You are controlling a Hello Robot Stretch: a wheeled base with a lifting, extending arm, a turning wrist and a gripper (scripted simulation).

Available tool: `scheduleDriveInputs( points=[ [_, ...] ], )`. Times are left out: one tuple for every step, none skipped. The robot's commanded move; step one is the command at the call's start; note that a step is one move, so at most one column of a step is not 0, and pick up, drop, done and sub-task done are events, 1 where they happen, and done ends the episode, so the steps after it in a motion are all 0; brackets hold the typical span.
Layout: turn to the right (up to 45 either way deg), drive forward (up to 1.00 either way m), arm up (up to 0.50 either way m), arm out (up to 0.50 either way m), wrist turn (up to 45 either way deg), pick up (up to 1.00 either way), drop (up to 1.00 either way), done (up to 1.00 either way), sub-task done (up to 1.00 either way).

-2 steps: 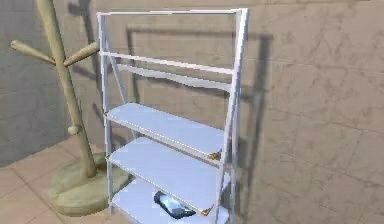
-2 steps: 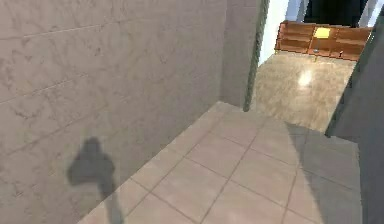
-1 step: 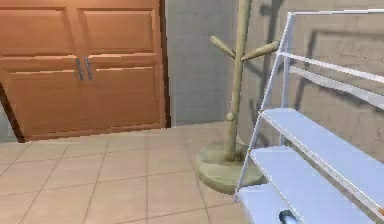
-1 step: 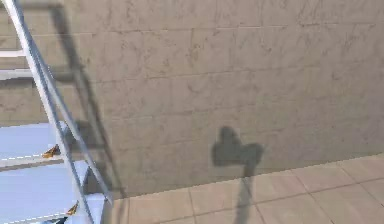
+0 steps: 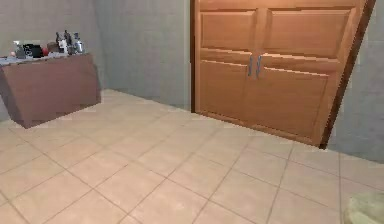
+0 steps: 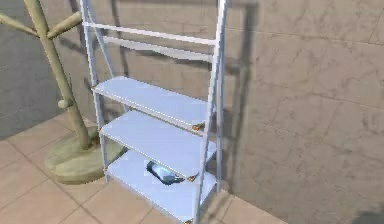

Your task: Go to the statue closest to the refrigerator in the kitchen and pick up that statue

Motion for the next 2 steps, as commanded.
scheduleDriveInputs(
  points=[
    [-27.0,0.0,0.0,0.0,0.0,0.0,0.0,0.0,0.0],
    [-3.0,0.0,0.0,0.0,0.0,0.0,0.0,0.0,0.0]
  ],
)
